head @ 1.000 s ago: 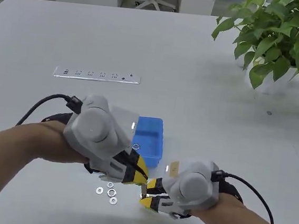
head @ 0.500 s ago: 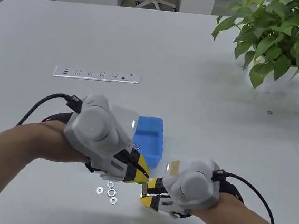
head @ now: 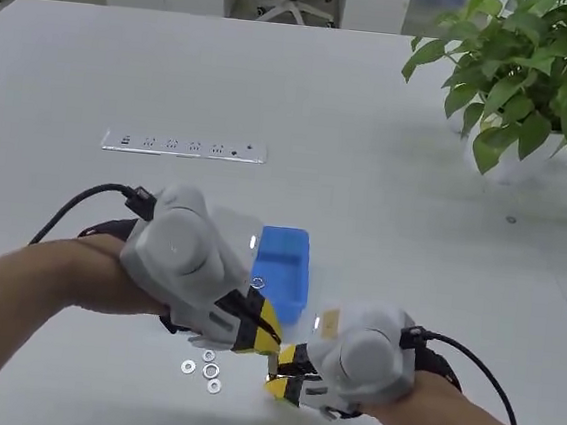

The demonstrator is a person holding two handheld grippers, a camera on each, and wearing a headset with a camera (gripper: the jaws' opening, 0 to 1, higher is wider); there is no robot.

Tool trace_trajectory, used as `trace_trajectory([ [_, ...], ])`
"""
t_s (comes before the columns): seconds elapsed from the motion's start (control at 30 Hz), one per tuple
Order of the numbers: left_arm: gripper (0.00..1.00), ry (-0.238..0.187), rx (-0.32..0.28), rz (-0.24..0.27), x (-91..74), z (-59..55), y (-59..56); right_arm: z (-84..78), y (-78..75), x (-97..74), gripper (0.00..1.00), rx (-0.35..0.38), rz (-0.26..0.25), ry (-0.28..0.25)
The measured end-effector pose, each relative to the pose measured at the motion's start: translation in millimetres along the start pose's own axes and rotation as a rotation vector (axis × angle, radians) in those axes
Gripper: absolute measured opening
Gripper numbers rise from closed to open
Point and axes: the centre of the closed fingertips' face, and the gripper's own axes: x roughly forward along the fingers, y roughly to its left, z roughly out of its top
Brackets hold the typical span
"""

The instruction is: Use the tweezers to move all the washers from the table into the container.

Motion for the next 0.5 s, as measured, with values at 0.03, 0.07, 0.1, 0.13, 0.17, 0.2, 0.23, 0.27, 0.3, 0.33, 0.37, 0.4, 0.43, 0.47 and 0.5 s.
trace_trajectory([
  [0.03,0.05,-0.001,0.001,0.0,-0.3,0.4,0.0,0.1,-0.1,-0.6,0.1,-0.003,-0.001,0.002],
  [0.07,0.05,-0.003,0.0,0.001,-0.8,1.1,0.0,0.5,-0.1,-1.4,0.1,-0.005,-0.002,0.003],
  [0.1,0.05,-0.006,-0.001,0.002,-1.5,1.9,0.1,1.0,0.0,-2.3,0.1,-0.006,-0.002,0.004],
  [0.13,0.05,-0.007,0.0,0.003,-2.0,2.5,0.1,1.3,-0.2,-3.0,0.1,-0.007,-0.004,0.004],
  [0.17,0.05,-0.009,0.001,0.004,-2.9,3.7,-0.1,2.3,-0.4,-4.2,0.1,-0.007,-0.005,0.003],
  [0.2,0.05,-0.011,0.001,0.005,-3.8,4.7,-0.1,3.2,-0.3,-4.9,0.1,-0.006,-0.005,0.002],
  [0.23,0.05,-0.013,0.001,0.006,-5.4,6.2,-0.7,4.8,-0.2,-5.9,0.1,-0.007,-0.006,0.0],
  [0.27,0.05,-0.013,0.003,0.007,-6.3,6.8,-0.8,5.8,-0.2,-6.5,0.1,-0.008,-0.007,0.0],
  [0.3,0.05,-0.013,0.003,0.008,-7.0,7.2,-0.7,6.7,-0.3,-7.2,0.1,-0.01,-0.009,0.001],
  [0.33,0.05,-0.014,0.003,0.008,-8.6,8.1,-1.0,8.2,-0.3,-8.0,0.1,-0.01,-0.01,0.0],
  [0.37,0.05,-0.015,0.002,0.009,-9.9,8.9,-1.1,9.4,0.0,-8.6,0.1,-0.012,-0.009,-0.001],
  [0.4,0.05,-0.016,0.001,0.011,-11.5,9.5,-1.1,11.1,0.2,-9.4,0.1,-0.015,-0.009,-0.002],
  [0.43,0.05,-0.017,0.001,0.012,-12.5,9.9,-1.0,12.2,0.2,-10.0,0.1,-0.017,-0.009,-0.002],
  [0.47,0.05,-0.017,0.001,0.013,-13.6,10.5,-1.1,13.1,0.0,-10.5,0.1,-0.019,-0.009,-0.002],
  [0.5,0.05,-0.018,0.001,0.014,-14.7,11.1,-1.2,14.1,-0.3,-11.2,0.1,-0.023,-0.01,-0.002],
])
